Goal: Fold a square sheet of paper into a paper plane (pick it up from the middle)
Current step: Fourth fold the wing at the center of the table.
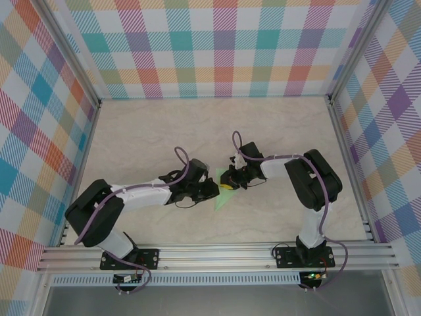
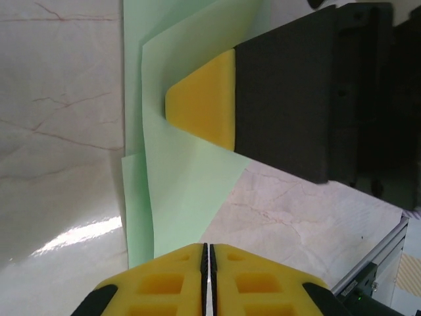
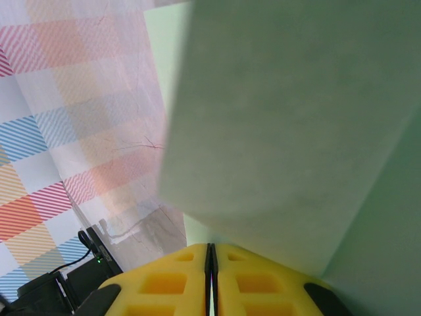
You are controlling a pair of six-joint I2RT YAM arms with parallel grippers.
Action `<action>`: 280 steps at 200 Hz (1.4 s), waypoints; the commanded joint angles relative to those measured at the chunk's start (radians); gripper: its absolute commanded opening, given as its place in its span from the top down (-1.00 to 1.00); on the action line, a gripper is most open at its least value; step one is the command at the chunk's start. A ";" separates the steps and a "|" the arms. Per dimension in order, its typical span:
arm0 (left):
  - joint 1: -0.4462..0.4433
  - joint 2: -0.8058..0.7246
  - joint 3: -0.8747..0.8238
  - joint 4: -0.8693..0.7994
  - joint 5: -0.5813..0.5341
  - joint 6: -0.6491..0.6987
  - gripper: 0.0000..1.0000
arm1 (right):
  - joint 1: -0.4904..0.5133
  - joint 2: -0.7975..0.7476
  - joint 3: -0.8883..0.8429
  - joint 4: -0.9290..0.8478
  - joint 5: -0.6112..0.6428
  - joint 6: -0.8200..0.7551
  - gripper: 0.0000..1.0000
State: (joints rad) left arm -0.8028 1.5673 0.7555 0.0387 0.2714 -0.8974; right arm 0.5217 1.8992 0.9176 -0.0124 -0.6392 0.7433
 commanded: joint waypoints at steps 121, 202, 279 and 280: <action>-0.046 0.111 -0.118 0.053 0.040 -0.060 0.83 | 0.011 0.086 -0.031 -0.057 0.096 -0.027 0.77; -0.096 0.053 -0.138 0.011 0.071 -0.047 0.81 | 0.011 0.098 -0.029 -0.058 0.098 -0.024 0.77; -0.131 0.064 -0.166 -0.029 0.081 -0.049 0.82 | 0.011 0.097 -0.033 -0.064 0.099 -0.025 0.77; -0.132 0.064 -0.167 -0.029 0.082 -0.048 0.82 | 0.011 0.098 -0.033 -0.064 0.100 -0.025 0.77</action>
State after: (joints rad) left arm -0.8825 1.6272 0.6434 0.1513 0.2932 -0.9531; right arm 0.5240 1.9125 0.9203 0.0082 -0.6601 0.7395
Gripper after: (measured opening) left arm 0.089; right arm 0.114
